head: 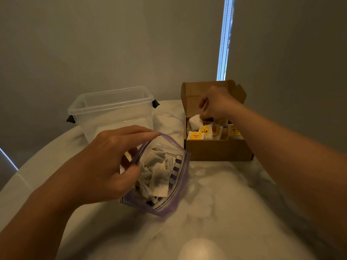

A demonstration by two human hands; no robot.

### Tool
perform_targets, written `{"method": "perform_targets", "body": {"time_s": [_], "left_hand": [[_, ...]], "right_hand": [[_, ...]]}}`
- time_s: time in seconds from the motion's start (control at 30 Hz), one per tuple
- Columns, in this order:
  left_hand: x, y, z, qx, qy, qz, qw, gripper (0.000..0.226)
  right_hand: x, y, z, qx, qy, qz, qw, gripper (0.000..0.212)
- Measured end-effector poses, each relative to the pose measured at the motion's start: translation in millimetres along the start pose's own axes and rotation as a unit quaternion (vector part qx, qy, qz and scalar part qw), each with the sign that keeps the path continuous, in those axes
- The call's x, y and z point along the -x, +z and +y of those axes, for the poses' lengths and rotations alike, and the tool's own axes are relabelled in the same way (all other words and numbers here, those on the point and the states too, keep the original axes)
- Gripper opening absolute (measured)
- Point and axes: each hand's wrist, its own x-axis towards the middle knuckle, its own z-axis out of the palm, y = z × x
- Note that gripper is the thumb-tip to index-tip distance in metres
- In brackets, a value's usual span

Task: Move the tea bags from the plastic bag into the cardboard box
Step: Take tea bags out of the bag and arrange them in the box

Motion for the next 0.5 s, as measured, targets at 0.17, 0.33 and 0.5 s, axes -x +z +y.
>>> {"method": "perform_targets", "body": {"time_s": [0.17,0.33,0.5], "left_hand": [[-0.4,-1.3,1.1,-0.002,-0.004,-0.001,1.000,0.062],[-3.1,1.7,2.8,-0.009,-0.016,-0.010,1.000,0.065],[-2.5,1.8,3.3,-0.012,-0.014,-0.013,1.000,0.067]], "right_hand": [[36.3,-26.6,-6.5,-0.046,-0.078,0.117,0.989,0.020],[112.9,-32.0,-31.7,-0.246,-0.135,-0.016,0.960,0.015],[153.0,-13.0,-50.7,-0.278,-0.189,-0.195,0.921,0.019]]}}
